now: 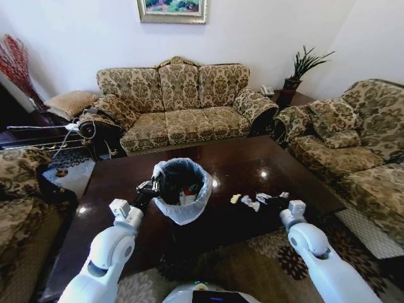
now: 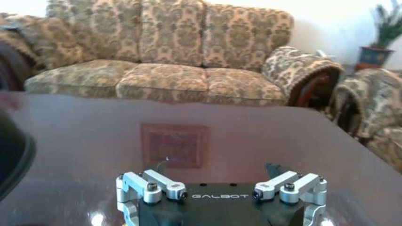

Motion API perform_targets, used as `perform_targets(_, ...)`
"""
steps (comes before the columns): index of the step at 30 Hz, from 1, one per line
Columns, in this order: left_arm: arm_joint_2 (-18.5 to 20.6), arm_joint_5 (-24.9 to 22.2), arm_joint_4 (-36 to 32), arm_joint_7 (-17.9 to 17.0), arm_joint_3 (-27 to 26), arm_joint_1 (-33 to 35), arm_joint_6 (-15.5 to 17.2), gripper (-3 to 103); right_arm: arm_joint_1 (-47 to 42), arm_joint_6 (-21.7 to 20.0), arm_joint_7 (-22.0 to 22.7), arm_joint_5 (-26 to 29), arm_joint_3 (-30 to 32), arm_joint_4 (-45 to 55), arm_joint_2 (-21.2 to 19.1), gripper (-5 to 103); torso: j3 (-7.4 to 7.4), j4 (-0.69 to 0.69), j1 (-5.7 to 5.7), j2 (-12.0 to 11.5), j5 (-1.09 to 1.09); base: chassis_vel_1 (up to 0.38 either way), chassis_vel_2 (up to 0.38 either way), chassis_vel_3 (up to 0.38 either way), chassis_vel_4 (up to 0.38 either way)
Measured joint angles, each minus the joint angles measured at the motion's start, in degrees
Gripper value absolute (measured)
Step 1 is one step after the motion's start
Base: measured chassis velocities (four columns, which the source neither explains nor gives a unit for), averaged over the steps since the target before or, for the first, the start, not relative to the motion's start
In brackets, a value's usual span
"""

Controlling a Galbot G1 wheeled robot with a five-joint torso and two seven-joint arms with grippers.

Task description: Move to the front of the table and place the trash on the table into the trash bin.

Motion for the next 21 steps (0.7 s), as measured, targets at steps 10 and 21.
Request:
perform_targets(10,-0.92,1.46,-1.50,-0.02,-0.01,1.66,0.14,3,-0.41,-0.94,-3.05,-1.93,-0.80,-1.16,-0.89,100,0.00,-0.02,0.00,-0.01,0.00,-0.028,-0.053,0.165,0.181)
perform_targets(21,-1.01,3.02,-2.31,-0.35,0.04,3.38,-2.83,3,-0.38,-1.54,-0.80,-4.25,-4.85,-4.61,1.37,100,0.01,0.00,0.02,-0.01,0.04,0.103,0.123,0.065,0.051)
